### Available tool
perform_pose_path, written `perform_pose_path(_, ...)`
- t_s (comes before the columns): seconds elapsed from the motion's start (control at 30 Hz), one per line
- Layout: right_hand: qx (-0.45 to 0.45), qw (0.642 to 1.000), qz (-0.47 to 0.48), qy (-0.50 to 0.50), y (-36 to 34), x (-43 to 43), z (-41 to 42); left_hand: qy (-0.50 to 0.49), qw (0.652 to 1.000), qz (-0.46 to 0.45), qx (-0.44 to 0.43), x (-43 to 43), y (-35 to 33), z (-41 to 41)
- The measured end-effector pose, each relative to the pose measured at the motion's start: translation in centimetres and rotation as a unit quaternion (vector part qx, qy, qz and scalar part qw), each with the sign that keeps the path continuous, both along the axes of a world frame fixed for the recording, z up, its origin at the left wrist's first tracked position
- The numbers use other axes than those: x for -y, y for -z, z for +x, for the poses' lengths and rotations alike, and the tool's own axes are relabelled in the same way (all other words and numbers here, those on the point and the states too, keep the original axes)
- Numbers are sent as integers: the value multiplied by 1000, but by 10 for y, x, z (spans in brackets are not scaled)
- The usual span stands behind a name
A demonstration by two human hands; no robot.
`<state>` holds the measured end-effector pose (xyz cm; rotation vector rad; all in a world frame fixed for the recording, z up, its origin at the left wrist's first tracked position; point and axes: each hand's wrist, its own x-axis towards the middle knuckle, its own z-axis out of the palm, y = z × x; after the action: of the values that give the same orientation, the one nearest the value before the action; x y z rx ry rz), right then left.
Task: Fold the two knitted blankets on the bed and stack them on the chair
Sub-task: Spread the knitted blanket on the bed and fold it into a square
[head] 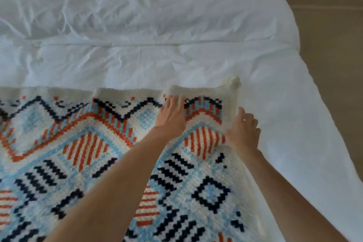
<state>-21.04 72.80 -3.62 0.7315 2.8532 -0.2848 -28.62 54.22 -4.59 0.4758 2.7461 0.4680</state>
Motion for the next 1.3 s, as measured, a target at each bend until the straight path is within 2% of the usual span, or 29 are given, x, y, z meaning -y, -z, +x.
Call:
perform_pose_path(0.1, -75, 996, 10, -54, 8, -3, -17, -3, 996, -82, 28, 4, 13, -4)
perform_pose_path(0.17, -101, 990, -15, -95, 11, -3, -34, -15, 995, -96, -1, 7, 16, -12)
perform_pose_path(0.27, -87, 985, -72, -130, 22, -6, -56, -62, 994, -73, -46, 13, 18, -31)
perform_pose_path(0.4, -28, 977, -104, -182, 38, -11, -70, -16, 999, -46, 17, 19, 27, -48)
perform_pose_path(0.5, 0, 979, -118, -167, 48, -12, -71, -13, 997, -61, 45, 18, 38, -35)
perform_pose_path(0.57, -13, 987, -92, -132, 47, -15, -72, -25, 996, -77, 30, 12, 38, -29)
perform_pose_path(0.67, -161, 983, -38, -80, 36, -29, -82, -51, 997, -8, -61, 1, 24, -40)
perform_pose_path(0.73, -188, 977, -78, -71, 26, -38, -91, -40, 995, 54, -71, -6, 15, -51)
perform_pose_path(0.8, -123, 977, -155, -83, 21, -41, -89, -10, 999, 44, -29, -9, 13, -51)
perform_pose_path(0.9, -68, 980, -152, -113, 19, -37, -67, 3, 999, -44, 19, -8, 18, -37)
perform_pose_path(0.97, -70, 982, -135, -113, 19, -29, -42, 6, 996, -89, 7, -10, 21, -21)
perform_pose_path(1.07, -67, 989, -110, -77, 24, -18, 11, 8, 996, -85, -15, -27, 28, 8)
perform_pose_path(1.17, -44, 995, -72, -51, 29, -11, 80, 41, 997, -49, 53, -62, 31, 46)
perform_pose_path(1.23, -26, 997, -61, -29, 30, -6, 122, 71, 992, -57, 87, -89, 32, 68)
perform_pose_path(1.3, 2, 999, -46, 2, 32, -2, 152, 54, 989, -84, 106, -115, 32, 82)
